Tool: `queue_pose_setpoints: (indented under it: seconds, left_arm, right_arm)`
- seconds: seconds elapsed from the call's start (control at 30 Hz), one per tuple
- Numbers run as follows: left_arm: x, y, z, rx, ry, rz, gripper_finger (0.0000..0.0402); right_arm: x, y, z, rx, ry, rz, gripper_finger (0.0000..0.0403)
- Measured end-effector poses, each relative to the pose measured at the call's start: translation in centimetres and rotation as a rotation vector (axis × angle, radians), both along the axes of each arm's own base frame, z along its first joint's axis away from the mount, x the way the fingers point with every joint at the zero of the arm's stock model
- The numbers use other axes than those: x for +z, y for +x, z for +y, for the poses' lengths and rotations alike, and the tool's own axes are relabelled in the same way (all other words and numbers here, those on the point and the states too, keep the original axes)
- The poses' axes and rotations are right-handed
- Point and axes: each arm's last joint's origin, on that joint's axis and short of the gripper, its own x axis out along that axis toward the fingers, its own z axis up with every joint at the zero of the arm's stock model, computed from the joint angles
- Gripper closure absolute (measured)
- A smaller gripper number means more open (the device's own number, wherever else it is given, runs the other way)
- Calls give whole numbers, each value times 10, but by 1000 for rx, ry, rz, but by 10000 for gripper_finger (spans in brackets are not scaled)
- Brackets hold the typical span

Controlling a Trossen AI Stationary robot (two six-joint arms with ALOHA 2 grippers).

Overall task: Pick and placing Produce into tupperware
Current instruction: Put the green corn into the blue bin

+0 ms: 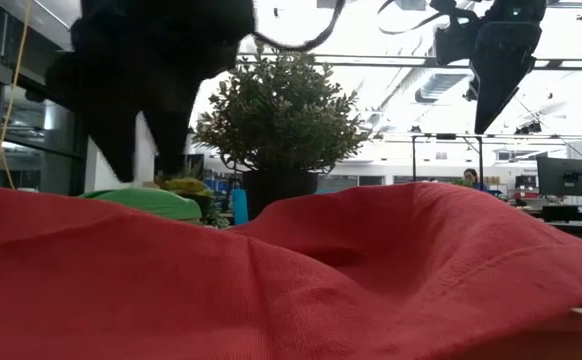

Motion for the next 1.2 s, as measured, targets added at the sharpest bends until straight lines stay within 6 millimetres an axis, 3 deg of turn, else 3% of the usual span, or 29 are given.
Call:
queue_pose_setpoints:
  seconds: [0.43,1.03,1.2]
  left_arm:
    - [-21,9,7,-13,-15,61,75]
    - [-22,10,11,-51,-2,67,75]
    - [-34,7,11,-47,-32,94,75]
  right_arm:
    - [0,1,0,-1,-1,-6,204]
    - [0,2,0,-1,-4,-17,204]
    - [1,2,0,-1,-4,-20,204]
